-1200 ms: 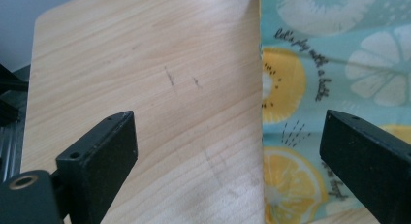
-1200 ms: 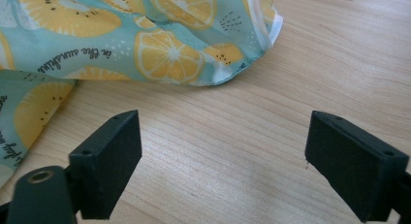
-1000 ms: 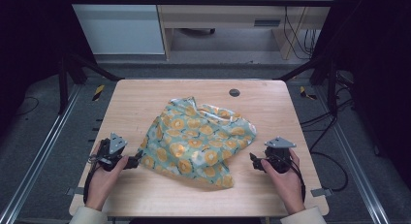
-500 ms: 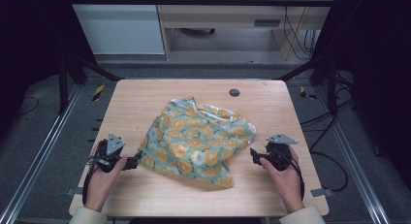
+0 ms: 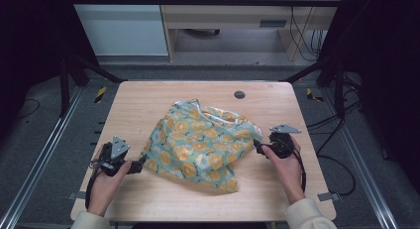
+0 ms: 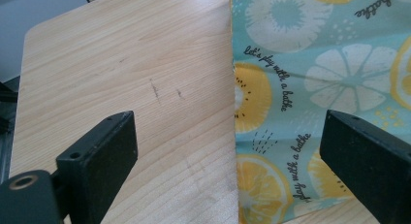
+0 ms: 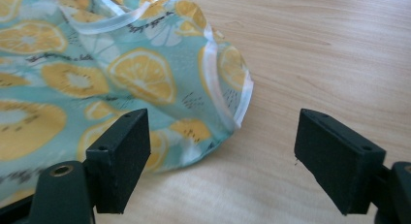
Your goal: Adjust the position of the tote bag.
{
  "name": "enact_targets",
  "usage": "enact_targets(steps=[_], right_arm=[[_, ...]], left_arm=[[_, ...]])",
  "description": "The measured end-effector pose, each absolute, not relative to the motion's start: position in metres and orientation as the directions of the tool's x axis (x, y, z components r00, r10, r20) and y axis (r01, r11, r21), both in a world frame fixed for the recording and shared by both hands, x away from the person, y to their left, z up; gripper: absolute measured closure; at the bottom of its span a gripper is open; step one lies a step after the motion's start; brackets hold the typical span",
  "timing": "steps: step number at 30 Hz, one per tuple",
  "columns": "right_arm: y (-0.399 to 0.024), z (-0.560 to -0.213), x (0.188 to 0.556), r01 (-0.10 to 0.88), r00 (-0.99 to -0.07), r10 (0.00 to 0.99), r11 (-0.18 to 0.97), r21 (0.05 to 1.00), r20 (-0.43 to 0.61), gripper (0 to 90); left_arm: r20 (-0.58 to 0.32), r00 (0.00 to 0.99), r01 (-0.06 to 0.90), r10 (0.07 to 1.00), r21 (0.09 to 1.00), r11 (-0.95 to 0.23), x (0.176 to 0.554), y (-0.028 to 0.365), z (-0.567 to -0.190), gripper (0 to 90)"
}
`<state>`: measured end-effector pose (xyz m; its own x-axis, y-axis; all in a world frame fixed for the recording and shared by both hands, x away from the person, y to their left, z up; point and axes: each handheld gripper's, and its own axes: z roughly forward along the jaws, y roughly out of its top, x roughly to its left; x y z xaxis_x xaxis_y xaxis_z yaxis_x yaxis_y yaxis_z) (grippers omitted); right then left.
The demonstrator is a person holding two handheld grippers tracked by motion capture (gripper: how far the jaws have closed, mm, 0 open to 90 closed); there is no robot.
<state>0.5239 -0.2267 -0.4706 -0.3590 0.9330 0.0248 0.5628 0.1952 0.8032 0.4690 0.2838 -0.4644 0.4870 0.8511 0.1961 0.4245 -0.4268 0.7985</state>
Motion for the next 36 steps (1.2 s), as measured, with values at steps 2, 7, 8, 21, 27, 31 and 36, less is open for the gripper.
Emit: enact_targets(steps=[2,7,8,21,27,31,36], right_arm=[[-0.227,-0.473,0.533,0.570,-0.359,0.933,0.190,0.799,0.035,22.0],[-0.224,-0.484,0.553,0.617,-0.373,0.923,0.166,0.769,0.099,20.8],[-0.223,-0.485,0.556,0.610,-0.383,0.919,0.180,0.772,0.088,21.0],[-0.210,-0.489,0.564,0.583,-0.480,0.872,0.240,0.776,0.090,83.1],[-0.200,-0.482,0.554,0.535,-0.529,0.846,0.272,0.800,0.066,89.6],[-0.188,-0.459,0.542,0.457,-0.575,0.817,0.282,0.843,0.039,89.7],[-0.169,-0.439,0.530,0.381,-0.632,0.775,0.306,0.873,0.005,89.7]], left_arm=[[0.196,0.487,0.426,0.851,0.797,-0.427,0.469,0.284,-0.465,6.4],[0.197,0.487,0.421,0.851,0.801,-0.426,0.468,0.284,-0.464,6.4],[0.197,0.486,0.420,0.851,0.801,-0.426,0.468,0.284,-0.464,6.4],[0.197,0.500,0.418,0.844,0.798,-0.434,0.468,0.281,-0.463,6.4],[0.156,0.523,0.413,0.838,0.814,-0.409,0.465,0.278,-0.455,6.9],[0.138,0.561,0.400,0.816,0.818,-0.413,0.468,0.267,-0.440,7.8],[0.152,0.575,0.348,0.804,0.844,-0.408,0.483,0.249,-0.406,7.4]])
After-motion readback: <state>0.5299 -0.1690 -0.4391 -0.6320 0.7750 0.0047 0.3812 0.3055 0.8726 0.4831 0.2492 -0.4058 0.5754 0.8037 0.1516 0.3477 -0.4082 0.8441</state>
